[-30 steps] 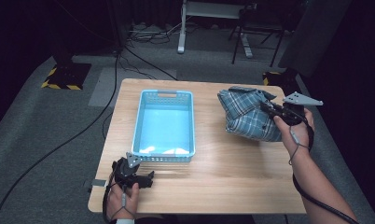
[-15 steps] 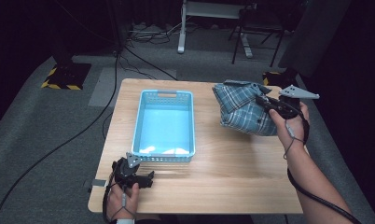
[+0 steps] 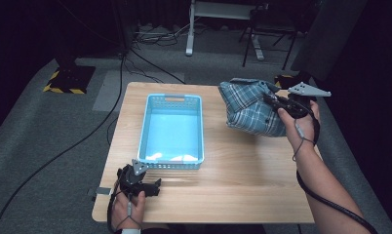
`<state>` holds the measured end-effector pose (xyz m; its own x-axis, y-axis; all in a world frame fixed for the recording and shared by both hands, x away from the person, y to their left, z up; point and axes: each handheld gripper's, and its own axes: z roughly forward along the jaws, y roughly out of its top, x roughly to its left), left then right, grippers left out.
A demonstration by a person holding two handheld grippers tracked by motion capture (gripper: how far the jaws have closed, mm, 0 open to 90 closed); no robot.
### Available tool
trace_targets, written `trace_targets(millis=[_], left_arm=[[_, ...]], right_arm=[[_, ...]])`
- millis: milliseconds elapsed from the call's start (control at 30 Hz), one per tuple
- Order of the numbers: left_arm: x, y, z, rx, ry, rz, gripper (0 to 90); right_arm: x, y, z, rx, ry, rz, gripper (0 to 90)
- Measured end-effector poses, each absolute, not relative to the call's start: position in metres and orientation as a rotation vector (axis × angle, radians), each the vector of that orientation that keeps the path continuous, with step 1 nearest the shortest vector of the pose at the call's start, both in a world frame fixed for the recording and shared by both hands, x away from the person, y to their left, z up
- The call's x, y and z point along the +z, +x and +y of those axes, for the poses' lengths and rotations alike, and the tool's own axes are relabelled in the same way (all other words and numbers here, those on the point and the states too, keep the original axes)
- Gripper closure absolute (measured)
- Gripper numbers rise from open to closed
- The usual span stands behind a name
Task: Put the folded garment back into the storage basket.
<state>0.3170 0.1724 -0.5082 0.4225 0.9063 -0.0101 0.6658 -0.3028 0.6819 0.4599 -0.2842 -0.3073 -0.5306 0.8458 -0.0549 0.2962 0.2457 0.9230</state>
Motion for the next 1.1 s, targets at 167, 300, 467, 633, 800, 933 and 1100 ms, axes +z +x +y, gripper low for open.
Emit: trace_targets(millis=[167,300,467,633,800,933,1100], left_arm=[[-0.508,0.317,0.172,0.51,2.069,1.323,0.2],[-0.508,0.317,0.172,0.512,2.069,1.323,0.3],[-0.508,0.317,0.172,0.51,2.069,1.324,0.3],[-0.508,0.317,0.172,0.511,2.07,1.323,0.2],[-0.508,0.317,0.172,0.51,2.07,1.323,0.3],[-0.508,0.317,0.172,0.509,2.069,1.324,0.2],[-0.508,0.317,0.172,0.509,2.069,1.324,0.2]], right_arm=[[-0.303,0.462,-0.277,1.276,1.026,1.96,79.5],[-0.301,0.463,-0.268,1.284,1.01,1.968,79.5],[-0.297,0.465,-0.258,1.287,0.99,1.98,79.5],[-0.293,0.467,-0.249,1.294,0.971,1.988,79.5],[-0.289,0.469,-0.24,1.307,0.96,1.993,79.5],[-0.286,0.47,-0.23,1.321,0.942,1.994,79.5],[-0.282,0.471,-0.22,1.328,0.92,2.005,79.5]])
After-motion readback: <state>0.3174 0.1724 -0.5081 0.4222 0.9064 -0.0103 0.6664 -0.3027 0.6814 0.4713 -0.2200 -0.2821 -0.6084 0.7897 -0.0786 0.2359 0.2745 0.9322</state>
